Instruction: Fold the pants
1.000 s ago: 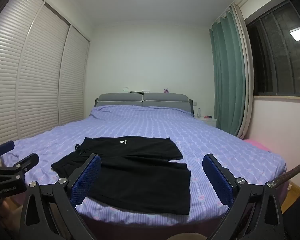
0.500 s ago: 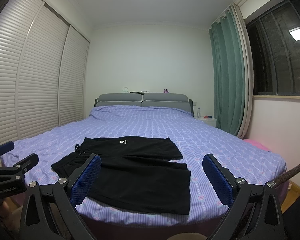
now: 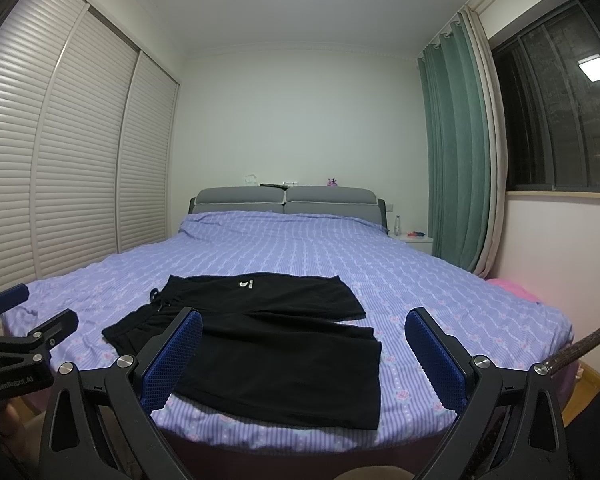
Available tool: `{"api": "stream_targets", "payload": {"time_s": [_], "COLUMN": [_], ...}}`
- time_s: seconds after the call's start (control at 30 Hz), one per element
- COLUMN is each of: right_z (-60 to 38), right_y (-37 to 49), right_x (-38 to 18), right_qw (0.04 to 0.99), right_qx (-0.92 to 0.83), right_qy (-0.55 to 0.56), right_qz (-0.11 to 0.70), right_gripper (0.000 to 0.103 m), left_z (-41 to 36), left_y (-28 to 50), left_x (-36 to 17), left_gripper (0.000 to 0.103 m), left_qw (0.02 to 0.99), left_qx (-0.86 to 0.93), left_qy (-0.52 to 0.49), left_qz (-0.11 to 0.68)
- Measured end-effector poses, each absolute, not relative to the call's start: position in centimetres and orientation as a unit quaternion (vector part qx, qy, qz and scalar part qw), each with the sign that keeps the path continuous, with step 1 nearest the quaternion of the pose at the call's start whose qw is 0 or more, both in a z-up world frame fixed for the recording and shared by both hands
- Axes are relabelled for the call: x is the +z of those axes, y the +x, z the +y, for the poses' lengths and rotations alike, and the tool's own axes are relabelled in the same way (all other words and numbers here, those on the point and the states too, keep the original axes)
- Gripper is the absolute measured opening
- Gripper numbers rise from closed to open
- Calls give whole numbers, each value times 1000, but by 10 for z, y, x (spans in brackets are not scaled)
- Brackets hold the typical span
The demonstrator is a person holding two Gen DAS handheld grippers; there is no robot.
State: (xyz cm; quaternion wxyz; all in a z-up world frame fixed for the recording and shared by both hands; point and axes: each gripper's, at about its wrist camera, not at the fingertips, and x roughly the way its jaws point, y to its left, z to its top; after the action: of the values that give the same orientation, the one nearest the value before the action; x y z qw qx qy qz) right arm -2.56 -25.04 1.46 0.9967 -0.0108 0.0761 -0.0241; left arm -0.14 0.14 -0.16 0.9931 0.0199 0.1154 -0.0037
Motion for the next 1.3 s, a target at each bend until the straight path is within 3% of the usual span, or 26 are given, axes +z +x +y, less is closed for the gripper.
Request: {"api": "stream_targets", "payload": {"time_s": [1.3], "right_z": [-248], "right_y": [-26], "right_x": [14], "right_qw": [997], "right_qx": [-24], "right_qy": [-13], "right_qz": [78], "right_gripper": [102], "left_z": [-2], "left_y": [-2], "left_x": [-2], "left_gripper": [103], "left_qw": [993], "left_qx": [-5], "left_qy": [27], "left_qz": [113]}}
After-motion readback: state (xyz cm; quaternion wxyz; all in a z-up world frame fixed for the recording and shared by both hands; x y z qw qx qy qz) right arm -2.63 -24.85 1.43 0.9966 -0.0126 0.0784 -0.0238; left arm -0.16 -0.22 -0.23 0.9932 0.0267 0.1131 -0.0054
